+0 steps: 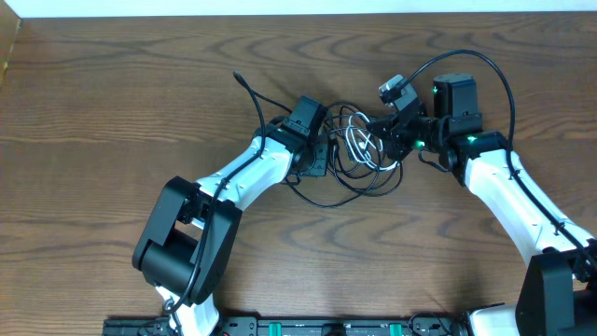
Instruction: Untangle cables
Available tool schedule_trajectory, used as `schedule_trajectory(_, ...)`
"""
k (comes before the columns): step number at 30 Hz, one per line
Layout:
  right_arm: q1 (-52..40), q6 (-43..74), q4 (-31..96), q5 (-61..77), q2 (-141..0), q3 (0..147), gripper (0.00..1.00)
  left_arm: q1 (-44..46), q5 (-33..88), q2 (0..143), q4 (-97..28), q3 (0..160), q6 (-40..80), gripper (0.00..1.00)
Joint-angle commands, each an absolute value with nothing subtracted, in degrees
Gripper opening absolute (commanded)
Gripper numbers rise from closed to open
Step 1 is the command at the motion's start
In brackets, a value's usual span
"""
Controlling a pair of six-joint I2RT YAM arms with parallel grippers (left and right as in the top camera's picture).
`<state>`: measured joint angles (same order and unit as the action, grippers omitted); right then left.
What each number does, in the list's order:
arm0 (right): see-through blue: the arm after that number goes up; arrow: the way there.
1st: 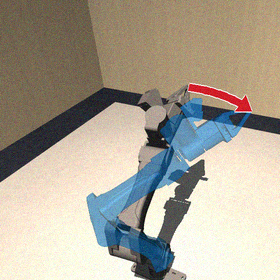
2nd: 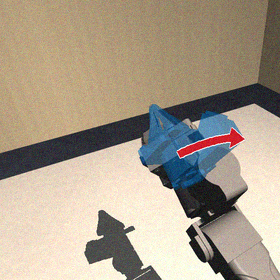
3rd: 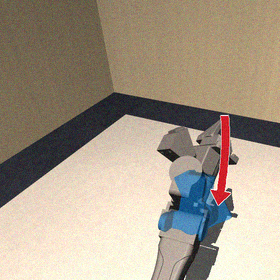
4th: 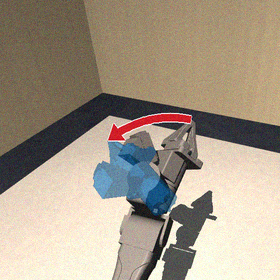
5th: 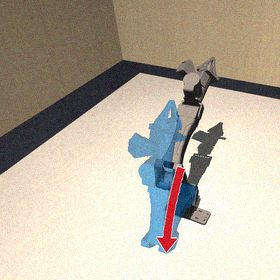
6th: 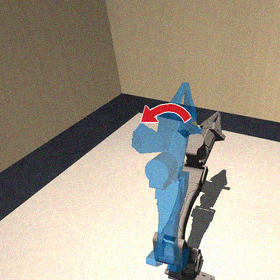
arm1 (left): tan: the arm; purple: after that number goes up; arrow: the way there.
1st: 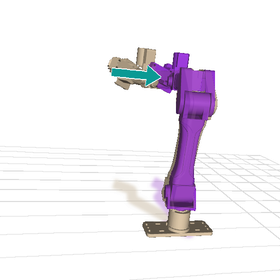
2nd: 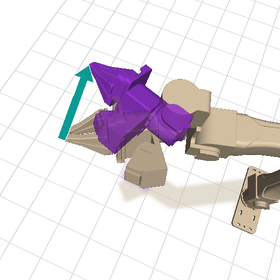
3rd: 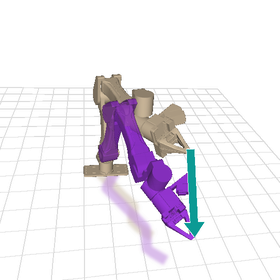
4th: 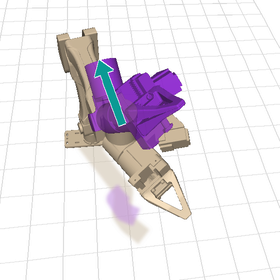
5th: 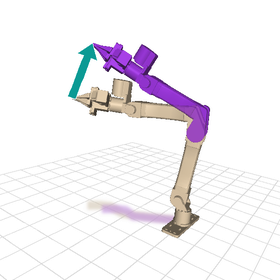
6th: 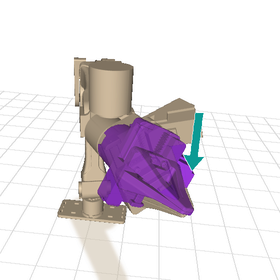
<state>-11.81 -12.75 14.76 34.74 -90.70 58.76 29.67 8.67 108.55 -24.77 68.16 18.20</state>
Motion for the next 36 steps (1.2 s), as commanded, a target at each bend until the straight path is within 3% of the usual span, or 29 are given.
schedule_trajectory(1,-11.6,-15.0,14.6,35.5,-89.5,58.9,0.08,29.6,8.3,109.0,-24.7,67.7,18.3,0.08)
schedule_trajectory(3,-11.6,-15.0,14.5,35.5,-89.5,58.9,0.15,29.6,8.3,109.0,-24.7,67.7,18.3,0.08)
schedule_trajectory(5,-11.6,-15.0,14.5,35.5,-89.5,58.9,0.15,29.6,8.3,109.0,-24.7,67.7,18.3,0.08)
schedule_trajectory(6,-11.6,-15.0,14.5,35.5,-89.5,58.9,0.12,29.6,8.3,109.0,-24.7,67.7,18.3,0.08)
schedule_trajectory(7,-11.6,-15.0,14.5,35.5,-89.5,58.9,0.01,29.6,8.3,109.0,-24.7,67.7,18.3,0.08)
schedule_trajectory(14,-11.6,-14.9,14.9,31.3,-89.5,58.9,0.02,29.6,8.3,109.0,-24.7,67.7,18.3,0.08)
schedule_trajectory(19,-11.6,-5.9,16.5,11.4,-90.2,58.8,0.22,29.6,8.3,109.0,-24.7,67.7,18.3,0.08)
schedule_trajectory(23,-10.8,3.3,17.0,2.6,-92.9,58.8,0.28,29.6,8.3,109.0,-24.7,67.7,18.3,0.08)
schedule_trajectory(30,-8.5,7.5,15.6,13.0,-102.1,58.8,0.24,29.6,8.3,109.0,-24.7,67.7,18.3,0.08)
schedule_trajectory(36,-8.6,8.1,12.8,13.9,-103.0,58.8,0.22,29.6,8.3,109.0,-24.7,67.7,18.3,0.08)
